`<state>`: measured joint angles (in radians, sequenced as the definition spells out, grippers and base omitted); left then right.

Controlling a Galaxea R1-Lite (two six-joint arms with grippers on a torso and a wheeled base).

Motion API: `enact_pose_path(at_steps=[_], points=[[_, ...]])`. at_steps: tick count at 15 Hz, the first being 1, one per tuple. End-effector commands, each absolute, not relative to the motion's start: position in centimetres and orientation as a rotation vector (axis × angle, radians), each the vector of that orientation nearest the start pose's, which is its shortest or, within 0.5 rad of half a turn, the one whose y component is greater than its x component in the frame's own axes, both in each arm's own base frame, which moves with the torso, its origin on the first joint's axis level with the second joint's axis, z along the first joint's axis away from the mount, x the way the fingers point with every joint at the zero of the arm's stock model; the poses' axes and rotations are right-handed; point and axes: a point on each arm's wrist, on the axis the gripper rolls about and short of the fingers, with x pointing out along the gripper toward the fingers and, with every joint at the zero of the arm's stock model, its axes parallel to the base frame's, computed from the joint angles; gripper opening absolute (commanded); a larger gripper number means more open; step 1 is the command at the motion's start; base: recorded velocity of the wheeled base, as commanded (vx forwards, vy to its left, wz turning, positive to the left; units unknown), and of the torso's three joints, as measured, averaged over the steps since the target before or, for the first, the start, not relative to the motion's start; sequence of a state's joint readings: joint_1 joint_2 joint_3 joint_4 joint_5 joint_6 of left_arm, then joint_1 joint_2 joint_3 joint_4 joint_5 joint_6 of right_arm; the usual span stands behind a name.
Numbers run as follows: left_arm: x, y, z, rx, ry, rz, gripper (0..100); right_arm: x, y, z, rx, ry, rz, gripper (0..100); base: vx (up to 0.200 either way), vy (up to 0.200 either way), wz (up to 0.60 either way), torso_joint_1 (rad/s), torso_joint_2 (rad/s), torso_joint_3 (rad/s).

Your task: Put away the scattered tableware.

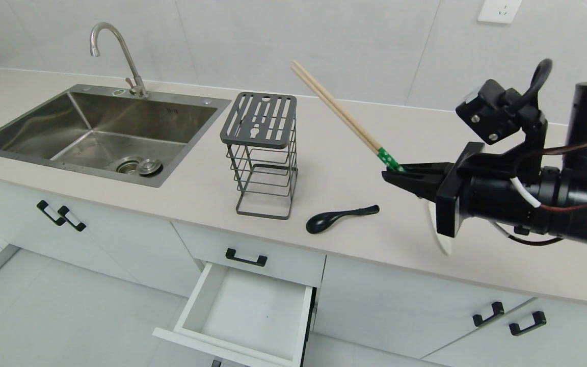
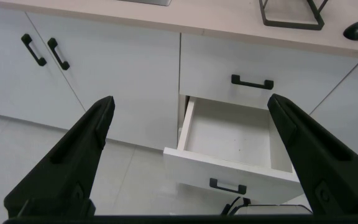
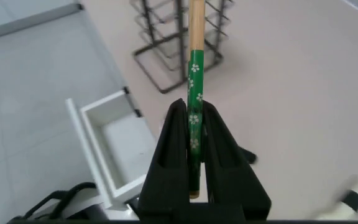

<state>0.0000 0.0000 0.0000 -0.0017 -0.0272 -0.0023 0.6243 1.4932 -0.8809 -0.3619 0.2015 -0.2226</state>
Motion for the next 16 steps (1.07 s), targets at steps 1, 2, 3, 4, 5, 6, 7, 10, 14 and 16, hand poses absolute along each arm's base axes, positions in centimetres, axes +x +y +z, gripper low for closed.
enact_pose_path(at_steps=[1,2,3,4,5,6,7,10,14,16], points=[[-2.3,-0.1,7.6,-0.003,0.000,-0.028,100,19.7,16.7,23.5,-0.260,0.148,0.967,0,0.000,0.000,0.00,0.000,0.00,0.000],[-2.3,-0.1,7.6,-0.003,0.000,-0.028,100,19.6,16.9,23.4,-0.260,0.150,0.990,0,0.000,0.000,0.00,0.000,0.00,0.000],[-2.3,-0.1,7.6,-0.003,0.000,-0.028,100,19.2,17.2,22.7,-0.297,0.153,1.039,0,0.000,0.000,0.00,0.000,0.00,0.000],[-2.3,-0.1,7.6,-0.003,0.000,-0.028,100,18.9,17.3,22.1,-0.315,0.186,1.051,0,0.000,0.000,0.00,0.000,0.00,0.000],[-2.3,-0.1,7.6,-0.003,-0.001,-0.028,100,18.5,17.4,21.3,-0.329,0.230,1.066,0,0.000,0.000,0.00,0.000,0.00,0.000],[-2.3,-0.1,7.6,-0.003,0.000,-0.028,100,17.9,17.4,20.2,-0.341,0.272,1.084,0,0.000,0.000,0.00,0.000,0.00,0.000],[-2.3,-0.1,7.6,-0.003,0.000,-0.028,100,17.1,17.4,18.9,-0.354,0.316,1.108,0,0.000,0.000,0.00,0.000,0.00,0.000],[-2.3,-0.1,7.6,-0.003,-0.001,-0.028,100,16.1,18.1,17.6,-0.380,0.362,1.147,0,0.000,0.000,0.00,0.000,0.00,0.000],[-2.3,-0.1,7.6,-0.003,0.000,-0.028,100,17.3,19.6,16.4,-0.395,0.409,1.152,0,0.000,0.000,0.00,0.000,0.00,0.000],[-2.3,-0.1,7.6,-0.003,0.000,-0.028,100,17.3,20.7,16.0,-0.407,0.417,1.175,0,0.000,0.000,0.00,0.000,0.00,0.000]])
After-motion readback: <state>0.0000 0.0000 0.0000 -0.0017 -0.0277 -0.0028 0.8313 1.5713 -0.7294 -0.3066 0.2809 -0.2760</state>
